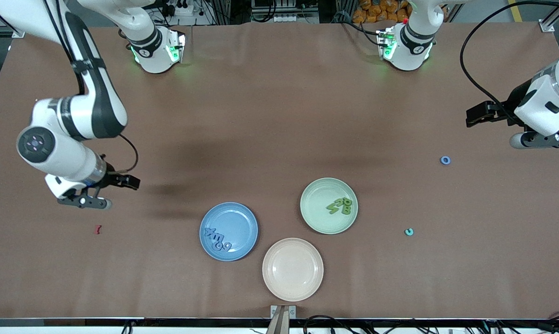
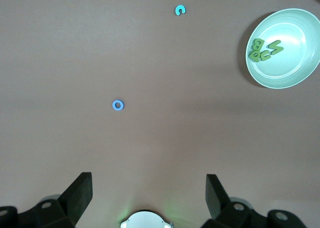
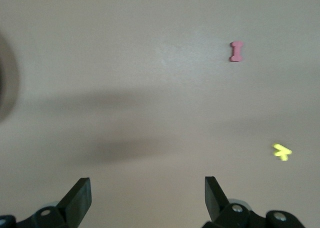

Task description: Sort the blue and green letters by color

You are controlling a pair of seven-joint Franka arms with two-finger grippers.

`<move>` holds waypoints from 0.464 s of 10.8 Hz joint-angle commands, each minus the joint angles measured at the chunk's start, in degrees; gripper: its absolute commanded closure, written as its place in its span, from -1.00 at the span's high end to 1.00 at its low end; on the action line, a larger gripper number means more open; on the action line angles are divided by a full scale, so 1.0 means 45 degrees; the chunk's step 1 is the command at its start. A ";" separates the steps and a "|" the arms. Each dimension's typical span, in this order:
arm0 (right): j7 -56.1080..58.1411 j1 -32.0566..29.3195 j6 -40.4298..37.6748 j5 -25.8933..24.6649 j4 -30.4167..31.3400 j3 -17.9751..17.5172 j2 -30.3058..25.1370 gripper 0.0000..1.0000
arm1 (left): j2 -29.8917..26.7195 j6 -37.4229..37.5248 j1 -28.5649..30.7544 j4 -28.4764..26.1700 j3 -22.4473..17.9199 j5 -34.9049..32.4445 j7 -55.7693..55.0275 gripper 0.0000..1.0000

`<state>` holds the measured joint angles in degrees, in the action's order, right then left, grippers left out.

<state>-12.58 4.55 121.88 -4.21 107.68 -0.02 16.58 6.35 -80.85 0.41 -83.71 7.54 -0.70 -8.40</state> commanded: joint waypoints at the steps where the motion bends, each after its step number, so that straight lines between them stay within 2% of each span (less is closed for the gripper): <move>1: 0.1737 -0.0542 0.0180 -0.0255 0.1945 -0.0191 -0.2116 1.00 | -0.0064 -0.0041 0.0086 0.0009 -0.0015 0.0234 0.0343 1.00; 2: 0.1799 -0.0542 0.0180 -0.0255 0.2356 -0.0191 -0.2566 1.00 | -0.0064 -0.0041 0.0086 0.0009 -0.0015 0.0234 0.0343 1.00; 5: 0.2518 -0.0931 0.0044 -0.0275 0.2360 -0.0210 -0.2960 1.00 | -0.0064 -0.0041 0.0086 0.0009 -0.0015 0.0234 0.0343 1.00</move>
<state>-4.94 2.74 121.87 -4.60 115.93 -0.06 6.62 6.35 -80.86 0.41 -83.73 7.54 -0.70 -8.40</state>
